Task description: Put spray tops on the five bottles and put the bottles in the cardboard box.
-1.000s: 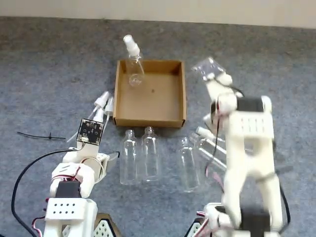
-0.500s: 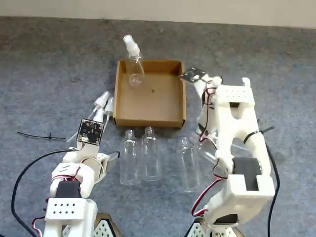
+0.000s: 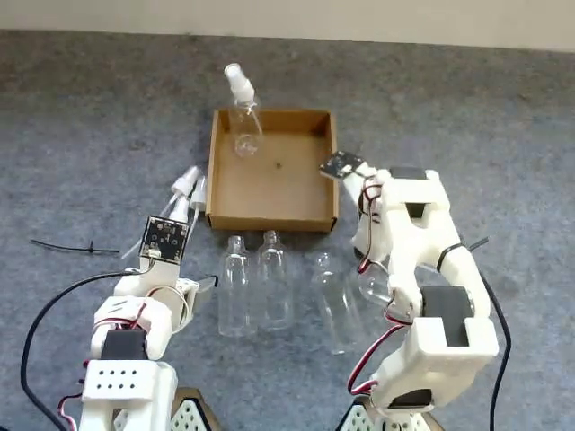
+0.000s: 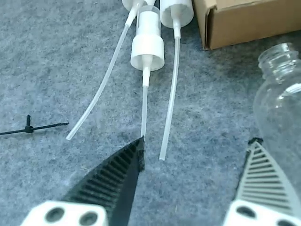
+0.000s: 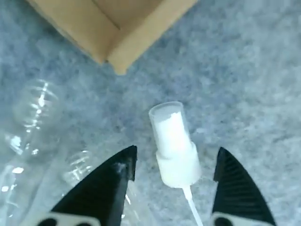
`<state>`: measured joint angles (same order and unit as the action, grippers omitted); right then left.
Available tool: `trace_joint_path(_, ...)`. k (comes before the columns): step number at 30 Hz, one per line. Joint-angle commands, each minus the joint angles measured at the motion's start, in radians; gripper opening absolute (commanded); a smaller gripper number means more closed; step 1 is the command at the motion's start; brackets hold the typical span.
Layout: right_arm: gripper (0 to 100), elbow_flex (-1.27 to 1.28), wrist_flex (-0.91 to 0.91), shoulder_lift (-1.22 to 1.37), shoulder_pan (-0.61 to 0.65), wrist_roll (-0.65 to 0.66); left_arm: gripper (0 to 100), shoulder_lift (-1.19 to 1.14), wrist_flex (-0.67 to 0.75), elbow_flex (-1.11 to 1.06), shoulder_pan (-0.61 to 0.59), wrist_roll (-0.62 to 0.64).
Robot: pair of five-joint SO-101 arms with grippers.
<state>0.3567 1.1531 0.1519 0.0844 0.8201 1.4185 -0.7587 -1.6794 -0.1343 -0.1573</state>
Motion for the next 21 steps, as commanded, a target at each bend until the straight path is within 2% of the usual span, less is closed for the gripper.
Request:
trace_joint_path(1, 11.9, -0.001, -0.062, -0.005, -0.001, 0.011, 31, 0.013, -0.003, -0.025, 0.012, -0.005)
trace_joint_path(4, 5.4, -0.007, -0.071, -0.004, -0.010, -0.046, 31, 0.013, -0.003, -0.025, 0.012, -0.005)
trace_joint_path(8, 3.1, -0.088, -0.051, -0.039, -0.051, -0.133, 31, 0.013, -0.003, -0.025, 0.012, -0.005)
trace_joint_path(13, 3.0, -0.332, 0.153, -0.122, -0.047, -0.207, 31, 0.013, -0.003, -0.025, 0.012, -0.005)
trace_joint_path(18, 3.0, -0.605, 0.344, -0.163, 0.047, -0.270, 31, 0.015, -0.003, -0.025, -0.008, -0.008)
trace_joint_path(21, 3.0, -0.743, 0.440, -0.163, 0.166, -0.356, 31, 0.015, 0.003, -0.021, -0.163, -0.008)
